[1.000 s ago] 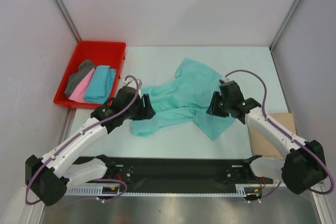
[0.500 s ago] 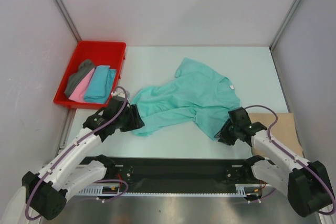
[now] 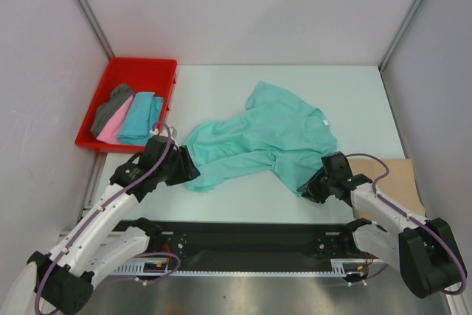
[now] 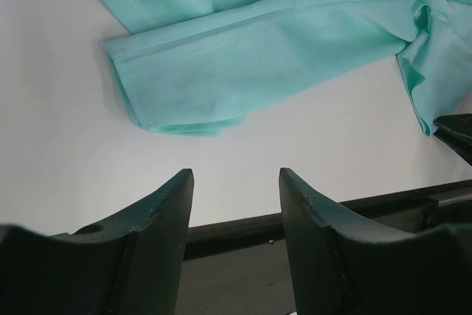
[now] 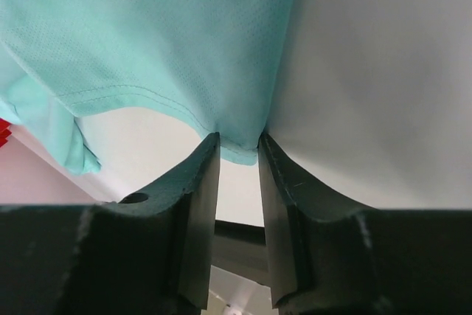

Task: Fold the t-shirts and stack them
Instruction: Flatten the tshirt out

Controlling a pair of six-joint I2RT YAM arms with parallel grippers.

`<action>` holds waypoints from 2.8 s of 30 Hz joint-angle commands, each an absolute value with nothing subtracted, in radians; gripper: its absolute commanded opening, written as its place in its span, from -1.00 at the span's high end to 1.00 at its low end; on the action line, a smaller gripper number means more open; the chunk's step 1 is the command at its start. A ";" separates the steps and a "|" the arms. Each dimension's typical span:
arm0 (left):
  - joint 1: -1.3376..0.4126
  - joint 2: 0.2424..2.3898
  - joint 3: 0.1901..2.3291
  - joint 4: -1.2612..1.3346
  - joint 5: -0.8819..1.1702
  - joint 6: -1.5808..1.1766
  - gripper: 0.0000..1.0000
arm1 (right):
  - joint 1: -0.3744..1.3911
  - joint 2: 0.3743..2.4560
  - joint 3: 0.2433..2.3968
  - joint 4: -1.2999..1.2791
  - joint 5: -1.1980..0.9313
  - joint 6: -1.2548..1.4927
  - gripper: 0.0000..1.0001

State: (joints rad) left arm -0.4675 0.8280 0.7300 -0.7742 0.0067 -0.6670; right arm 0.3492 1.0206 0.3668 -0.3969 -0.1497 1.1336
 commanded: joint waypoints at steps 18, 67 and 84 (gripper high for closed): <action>-0.344 1.136 0.859 -0.756 0.078 -0.575 -0.17 | 0.206 0.859 0.558 -0.836 0.121 0.913 1.00; -0.233 1.395 0.951 -0.670 -0.124 -0.479 0.99 | 0.198 0.951 0.692 -0.756 0.143 0.828 1.00; -0.230 1.400 1.722 -0.278 -0.080 -0.173 0.99 | 0.008 1.646 2.038 -0.594 0.103 0.627 1.00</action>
